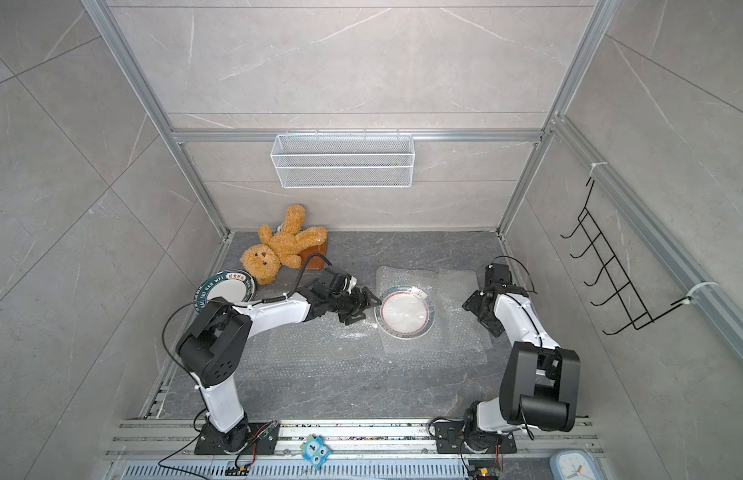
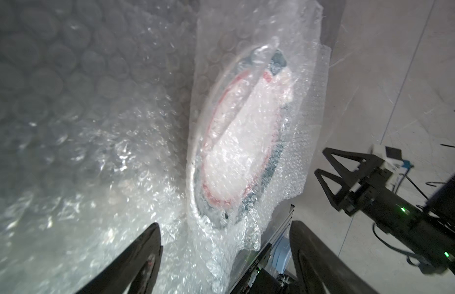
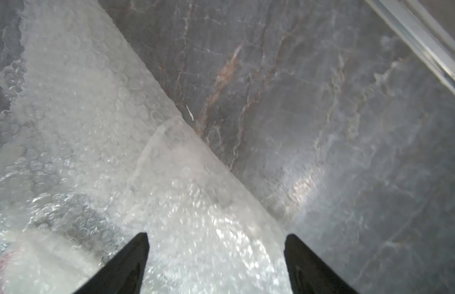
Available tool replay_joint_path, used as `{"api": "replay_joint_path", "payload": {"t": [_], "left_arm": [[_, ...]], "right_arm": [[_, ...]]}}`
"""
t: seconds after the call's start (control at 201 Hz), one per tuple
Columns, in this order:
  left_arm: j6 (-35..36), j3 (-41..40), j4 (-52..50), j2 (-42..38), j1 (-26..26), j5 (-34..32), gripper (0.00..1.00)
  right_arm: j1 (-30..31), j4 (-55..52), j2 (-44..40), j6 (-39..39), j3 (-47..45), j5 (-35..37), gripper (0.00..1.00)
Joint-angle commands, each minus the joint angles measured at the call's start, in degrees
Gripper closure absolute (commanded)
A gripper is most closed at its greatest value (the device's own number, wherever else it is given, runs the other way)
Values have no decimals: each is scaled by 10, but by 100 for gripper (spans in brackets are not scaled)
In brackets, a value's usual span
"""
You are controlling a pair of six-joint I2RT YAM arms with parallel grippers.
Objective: Unpack dinner plates from bubble wrap
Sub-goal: Unwrap the bubble wrap.
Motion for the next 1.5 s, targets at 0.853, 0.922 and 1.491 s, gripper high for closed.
{"api": "replay_joint_path", "payload": {"t": [0.853, 0.922, 1.491], "left_arm": [[70, -24, -86, -205, 81, -10, 12], [75, -24, -89, -212, 84, -10, 7], [215, 31, -302, -299, 117, -88, 0]], "right_arm": [[-31, 144, 120, -47, 21, -210, 32], [-31, 154, 113, -48, 19, -235, 44], [171, -30, -130, 19, 127, -202, 100]]}}
